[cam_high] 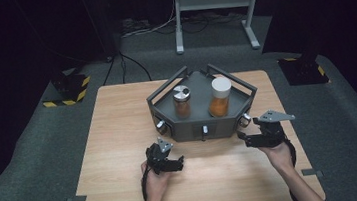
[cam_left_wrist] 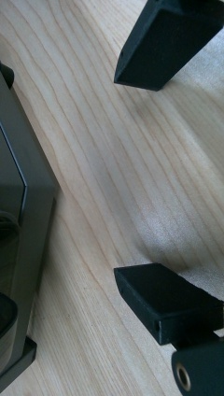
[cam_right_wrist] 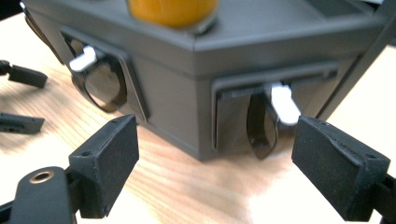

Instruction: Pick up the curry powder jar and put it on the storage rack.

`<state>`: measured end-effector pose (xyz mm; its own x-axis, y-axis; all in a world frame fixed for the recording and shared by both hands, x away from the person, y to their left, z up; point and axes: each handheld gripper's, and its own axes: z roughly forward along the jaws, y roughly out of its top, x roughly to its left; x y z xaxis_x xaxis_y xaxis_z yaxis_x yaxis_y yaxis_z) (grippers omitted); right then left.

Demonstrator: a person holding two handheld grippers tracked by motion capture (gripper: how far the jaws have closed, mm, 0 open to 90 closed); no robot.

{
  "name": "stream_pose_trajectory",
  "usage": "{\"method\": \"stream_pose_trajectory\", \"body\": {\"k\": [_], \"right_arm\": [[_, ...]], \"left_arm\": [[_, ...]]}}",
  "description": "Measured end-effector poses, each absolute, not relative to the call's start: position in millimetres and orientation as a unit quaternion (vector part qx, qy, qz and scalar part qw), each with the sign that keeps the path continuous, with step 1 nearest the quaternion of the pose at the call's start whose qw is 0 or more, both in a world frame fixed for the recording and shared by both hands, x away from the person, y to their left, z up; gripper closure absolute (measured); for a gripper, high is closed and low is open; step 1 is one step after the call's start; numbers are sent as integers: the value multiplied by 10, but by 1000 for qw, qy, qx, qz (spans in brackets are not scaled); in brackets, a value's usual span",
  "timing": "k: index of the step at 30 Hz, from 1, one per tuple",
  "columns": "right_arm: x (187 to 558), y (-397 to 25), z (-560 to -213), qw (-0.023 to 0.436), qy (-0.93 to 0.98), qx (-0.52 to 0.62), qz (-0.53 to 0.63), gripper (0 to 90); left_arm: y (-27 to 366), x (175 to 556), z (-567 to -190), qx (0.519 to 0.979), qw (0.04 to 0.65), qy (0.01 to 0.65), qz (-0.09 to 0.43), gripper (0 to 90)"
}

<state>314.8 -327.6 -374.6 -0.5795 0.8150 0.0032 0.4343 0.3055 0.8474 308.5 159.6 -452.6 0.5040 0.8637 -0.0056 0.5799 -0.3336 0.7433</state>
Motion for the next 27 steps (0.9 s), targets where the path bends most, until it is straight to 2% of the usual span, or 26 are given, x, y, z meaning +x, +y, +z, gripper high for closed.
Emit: {"method": "stream_pose_trajectory", "body": {"k": [27], "right_arm": [[3191,-3169,-4307,204,793,434,376,143]], "left_arm": [[1596,3084,-4527,791,354,456,201,75]]}}
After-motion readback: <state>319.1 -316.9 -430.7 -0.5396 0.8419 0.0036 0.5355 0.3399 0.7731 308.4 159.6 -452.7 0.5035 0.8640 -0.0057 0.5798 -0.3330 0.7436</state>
